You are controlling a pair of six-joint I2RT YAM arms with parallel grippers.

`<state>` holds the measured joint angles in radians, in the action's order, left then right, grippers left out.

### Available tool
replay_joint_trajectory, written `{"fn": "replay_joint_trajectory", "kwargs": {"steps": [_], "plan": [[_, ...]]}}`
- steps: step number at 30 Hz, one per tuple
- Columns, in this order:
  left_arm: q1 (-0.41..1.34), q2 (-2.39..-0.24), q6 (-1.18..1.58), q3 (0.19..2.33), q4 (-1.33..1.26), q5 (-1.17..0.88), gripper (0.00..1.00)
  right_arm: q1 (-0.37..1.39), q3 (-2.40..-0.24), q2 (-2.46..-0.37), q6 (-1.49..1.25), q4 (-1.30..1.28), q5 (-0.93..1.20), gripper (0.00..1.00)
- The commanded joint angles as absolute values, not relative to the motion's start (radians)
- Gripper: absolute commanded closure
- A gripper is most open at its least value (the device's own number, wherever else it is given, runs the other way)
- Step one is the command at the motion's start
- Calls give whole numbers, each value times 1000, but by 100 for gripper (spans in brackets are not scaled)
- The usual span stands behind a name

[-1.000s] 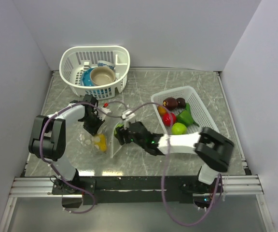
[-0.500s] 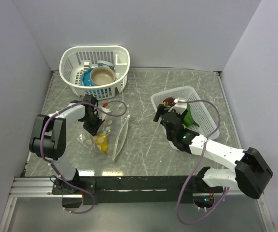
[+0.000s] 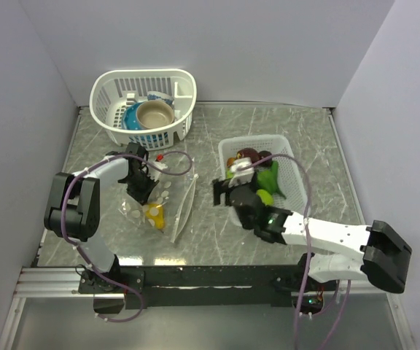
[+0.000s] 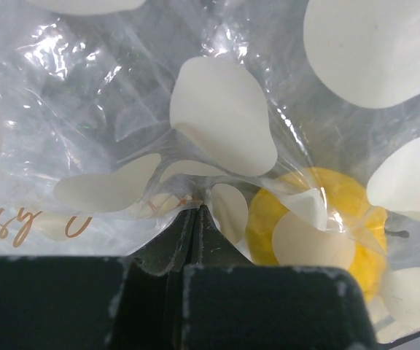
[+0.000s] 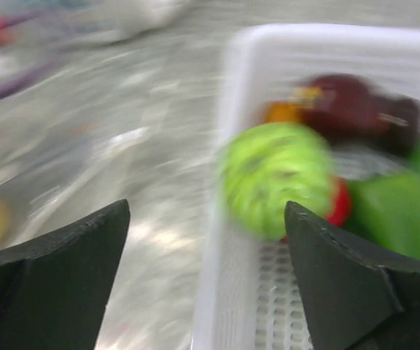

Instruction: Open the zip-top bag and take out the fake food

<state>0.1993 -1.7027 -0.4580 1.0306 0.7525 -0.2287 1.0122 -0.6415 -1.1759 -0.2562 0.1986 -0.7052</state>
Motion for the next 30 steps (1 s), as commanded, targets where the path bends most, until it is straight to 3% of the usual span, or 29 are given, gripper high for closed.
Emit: {"fn": "replay_joint_trajectory", "kwargs": {"steps": [1, 2, 3, 5, 6, 9, 10, 15, 18, 19, 26, 30], "plan": [[198, -1697, -460, 1039, 744, -270, 99, 1098, -657, -1233, -155, 323, -458, 21], [198, -1694, -463, 1032, 741, -270, 99, 1124, -661, -1294, -159, 336, -425, 28], [198, -1690, -465, 1029, 739, -267, 99, 1138, -690, -1330, -161, 334, -416, 46], [198, -1692, -466, 1028, 739, -267, 99, 1164, -753, -1440, -156, 299, -428, 61], [199, -1693, -469, 1028, 742, -265, 99, 1167, -768, -1468, -164, 290, -480, 55], [198, -1687, -472, 1028, 744, -264, 99, 1163, -784, -1497, -201, 285, -616, 9], [199, -1684, -474, 1023, 744, -259, 99, 1158, -776, -1468, -198, 293, -627, 3], [196, -1690, -482, 1012, 735, -244, 99, 1193, -796, -1376, -131, 310, -707, 0], [196, -1695, -477, 1014, 730, -253, 99, 1232, -813, -1364, -92, 328, -622, 1], [196, -1697, -477, 1019, 733, -258, 99, 1235, -816, -1391, -95, 331, -544, 4], [198, -1697, -483, 1019, 733, -264, 99, 1238, -764, -1583, -133, 403, -379, 54], [196, -1695, -495, 1022, 733, -253, 99, 1238, -735, -1647, -159, 443, -380, 66]]}}
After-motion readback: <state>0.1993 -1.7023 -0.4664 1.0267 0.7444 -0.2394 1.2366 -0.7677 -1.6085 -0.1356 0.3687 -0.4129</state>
